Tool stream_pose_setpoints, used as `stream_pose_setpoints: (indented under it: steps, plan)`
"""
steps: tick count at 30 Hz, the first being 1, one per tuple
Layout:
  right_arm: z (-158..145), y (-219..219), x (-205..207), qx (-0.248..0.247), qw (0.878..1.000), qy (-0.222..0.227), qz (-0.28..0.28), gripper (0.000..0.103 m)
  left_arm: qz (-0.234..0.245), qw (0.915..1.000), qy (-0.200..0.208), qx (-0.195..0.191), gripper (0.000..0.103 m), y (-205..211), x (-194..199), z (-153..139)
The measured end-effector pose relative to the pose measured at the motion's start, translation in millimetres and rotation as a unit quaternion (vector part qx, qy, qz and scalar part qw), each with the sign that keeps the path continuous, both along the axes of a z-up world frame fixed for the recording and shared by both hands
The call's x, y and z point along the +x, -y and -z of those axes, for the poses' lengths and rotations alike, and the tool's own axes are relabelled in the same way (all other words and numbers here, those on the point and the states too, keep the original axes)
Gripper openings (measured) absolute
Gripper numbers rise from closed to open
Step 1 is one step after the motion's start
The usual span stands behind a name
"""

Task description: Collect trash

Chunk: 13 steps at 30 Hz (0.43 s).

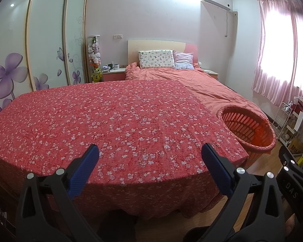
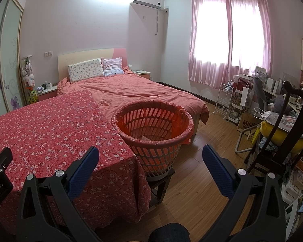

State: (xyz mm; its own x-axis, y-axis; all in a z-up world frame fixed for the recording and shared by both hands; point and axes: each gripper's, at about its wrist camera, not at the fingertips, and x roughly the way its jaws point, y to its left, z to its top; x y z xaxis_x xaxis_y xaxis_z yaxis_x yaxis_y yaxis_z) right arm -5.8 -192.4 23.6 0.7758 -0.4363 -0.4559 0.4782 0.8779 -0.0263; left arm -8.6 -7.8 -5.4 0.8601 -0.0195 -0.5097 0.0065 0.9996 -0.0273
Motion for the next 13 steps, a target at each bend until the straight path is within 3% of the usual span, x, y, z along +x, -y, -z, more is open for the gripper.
stream_pose_setpoints:
  steps: [13]
  plan:
    - [-0.4,0.5,-0.1,0.0,1.0,0.0,0.0,0.101,0.002,1.0,-0.001,0.004,0.099,2.2,0.9,-1.1]
